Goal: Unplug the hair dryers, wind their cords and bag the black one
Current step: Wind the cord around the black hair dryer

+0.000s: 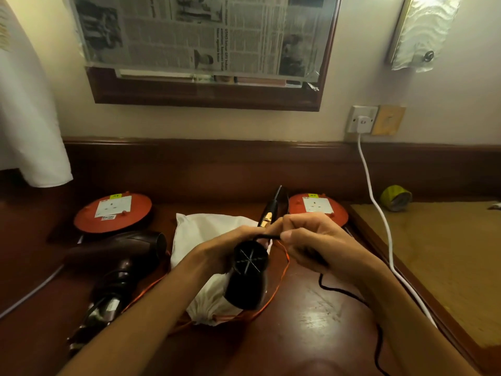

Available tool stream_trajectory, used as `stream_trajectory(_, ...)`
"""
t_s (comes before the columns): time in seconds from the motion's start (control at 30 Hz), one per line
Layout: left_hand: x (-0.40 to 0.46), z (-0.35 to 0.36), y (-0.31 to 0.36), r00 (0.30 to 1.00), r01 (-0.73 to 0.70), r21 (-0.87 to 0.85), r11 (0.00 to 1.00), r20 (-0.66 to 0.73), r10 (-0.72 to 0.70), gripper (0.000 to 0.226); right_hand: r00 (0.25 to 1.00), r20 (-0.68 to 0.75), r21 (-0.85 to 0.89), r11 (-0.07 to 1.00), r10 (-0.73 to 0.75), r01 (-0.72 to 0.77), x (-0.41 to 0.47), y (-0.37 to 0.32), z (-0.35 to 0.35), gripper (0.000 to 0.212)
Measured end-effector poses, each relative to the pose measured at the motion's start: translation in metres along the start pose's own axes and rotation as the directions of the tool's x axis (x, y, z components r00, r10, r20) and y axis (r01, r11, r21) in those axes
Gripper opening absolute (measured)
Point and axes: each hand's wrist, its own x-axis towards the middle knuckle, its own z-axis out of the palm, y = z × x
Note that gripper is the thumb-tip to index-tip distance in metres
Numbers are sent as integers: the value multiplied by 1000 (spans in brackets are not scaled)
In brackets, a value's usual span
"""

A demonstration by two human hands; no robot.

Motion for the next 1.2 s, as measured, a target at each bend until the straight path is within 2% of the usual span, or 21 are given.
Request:
stream_trajectory(0.07,0,-3,-1,999,-14,39,999,-34,15,42,1000,7,-90,996,-13,14,-5,0,1,22)
stream_trajectory(0.17,0,-2,1,998,-54,-17,998,-11,54,46,1000,-5,-180,983,22,-23,-10,5,-7,24)
stream_trajectory(0.27,-1,-4,2,998,-61,-19,998,24,61,19,993,-108,-416,905,53,-94,-9,24,-22,28)
stream_trajectory(0.4,-3,-8,6,986,57,-59,997,159,-47,36,965,-232,-481,847,126,-226,-4,59,-32,55)
stream_trajectory(0.5,-9,-6,8,950,78,102,992,295,-105,44,950,-188,-363,881,251,-305,-1,73,-39,55)
stream_trajectory(0.6,-22,-5,14,946,-6,282,959,312,-86,43,936,-67,-254,901,347,-352,1,73,-42,49)
stream_trajectory(0.63,-24,-5,16,941,-38,331,943,329,-78,40,933,-36,-178,917,357,-358,1,72,-44,36)
stream_trajectory(0.7,-27,-6,19,939,-87,446,891,336,-76,30,932,54,122,923,360,-364,-1,67,-51,7)
stream_trajectory(0.77,-26,-5,21,940,-119,557,822,330,-88,19,933,167,374,855,318,-359,-5,62,-62,29)
stream_trajectory(0.87,-27,-2,27,930,-128,640,758,343,-133,20,905,373,391,850,204,-352,-8,54,-63,65)
stream_trajectory(0.93,-28,3,31,927,-119,679,725,337,-163,23,875,466,366,871,134,-328,-8,50,-53,75)
stream_trajectory(1.0,-27,4,35,926,-125,683,720,341,-163,21,894,441,353,899,84,-258,-8,48,-41,69)
stream_trajectory(1.1,-29,2,41,932,-142,687,713,335,-137,24,967,252,325,940,21,-106,-7,47,-27,43)
stream_trajectory(1.17,-33,4,44,949,-176,758,628,299,-96,25,989,149,330,943,-14,-36,-10,45,-24,39)
stream_trajectory(1.2,-35,4,44,967,-182,814,551,251,-51,21,993,110,344,939,-32,-8,-13,44,-24,41)
